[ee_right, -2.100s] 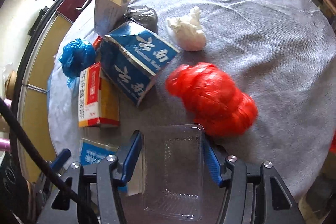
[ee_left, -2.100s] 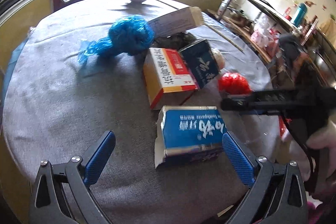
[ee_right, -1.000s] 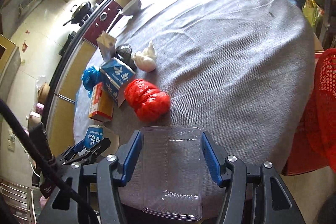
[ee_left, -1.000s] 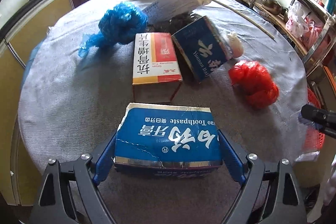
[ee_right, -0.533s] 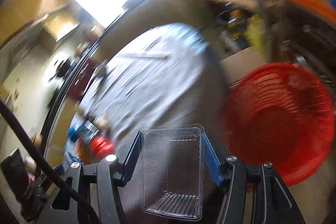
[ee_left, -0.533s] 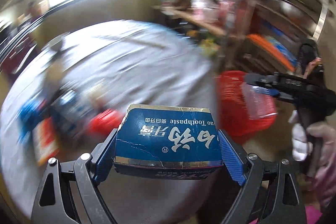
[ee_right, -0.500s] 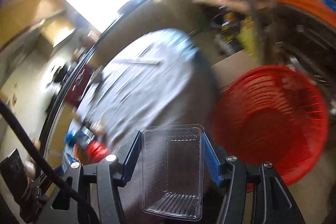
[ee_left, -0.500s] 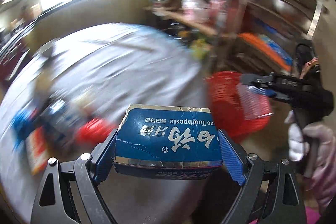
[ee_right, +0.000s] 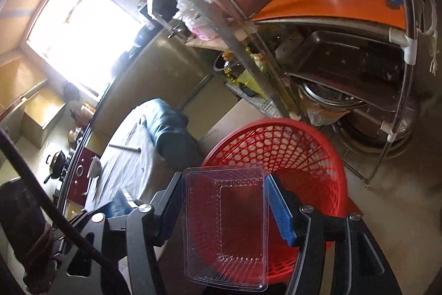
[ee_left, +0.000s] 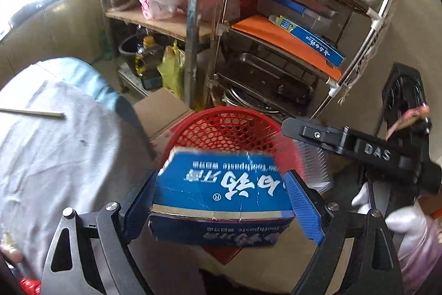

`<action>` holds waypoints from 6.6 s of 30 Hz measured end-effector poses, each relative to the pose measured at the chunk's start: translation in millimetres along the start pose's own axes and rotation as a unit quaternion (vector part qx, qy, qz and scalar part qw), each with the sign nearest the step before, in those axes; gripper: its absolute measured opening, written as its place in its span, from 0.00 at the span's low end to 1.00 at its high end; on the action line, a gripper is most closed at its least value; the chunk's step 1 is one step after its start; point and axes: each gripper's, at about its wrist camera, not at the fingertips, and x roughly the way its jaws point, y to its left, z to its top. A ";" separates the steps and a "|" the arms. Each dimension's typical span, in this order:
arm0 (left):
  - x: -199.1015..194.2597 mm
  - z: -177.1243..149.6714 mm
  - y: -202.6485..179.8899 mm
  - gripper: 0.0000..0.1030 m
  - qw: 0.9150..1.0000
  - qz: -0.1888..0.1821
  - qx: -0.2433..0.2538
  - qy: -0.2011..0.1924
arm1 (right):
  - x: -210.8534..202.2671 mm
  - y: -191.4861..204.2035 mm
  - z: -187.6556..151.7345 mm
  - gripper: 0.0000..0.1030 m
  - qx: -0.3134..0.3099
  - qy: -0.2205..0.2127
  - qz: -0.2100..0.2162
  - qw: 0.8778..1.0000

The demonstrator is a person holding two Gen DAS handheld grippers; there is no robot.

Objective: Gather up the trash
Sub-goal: 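Carry both items to the red basket and open both tools to drop them, then move both open tools back over the table, then grasp the red-and-white medicine box with the left tool while the right tool grasps the red plastic bag, then carry the medicine box and red bag toward the red basket with both tools, then open the right tool to drop the red bag while the left tool drops the medicine box into the basket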

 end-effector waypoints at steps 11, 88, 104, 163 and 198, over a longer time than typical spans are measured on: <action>-21.3 -14.3 6.4 0.88 0.998 0.053 0.015 -0.025 | -1.5 -5.5 10.5 0.70 0.014 -0.014 0.020 1.000; -224.8 -252.3 185.5 0.49 0.915 0.272 -0.289 -0.069 | 104.2 284.6 -199.3 0.48 -0.295 0.204 0.181 0.916; -209.6 -216.6 135.6 0.49 0.923 0.315 -0.217 -0.050 | 67.3 242.8 -168.4 0.48 -0.261 0.166 0.178 0.934; -92.7 -78.1 24.5 0.49 0.976 0.214 -0.009 -0.031 | 1.9 64.2 -47.8 0.48 -0.102 0.023 0.103 0.989; -160.7 -82.1 89.8 0.65 0.959 0.248 -0.129 -0.052 | -22.9 46.8 -19.6 0.59 -0.088 -0.009 0.052 0.995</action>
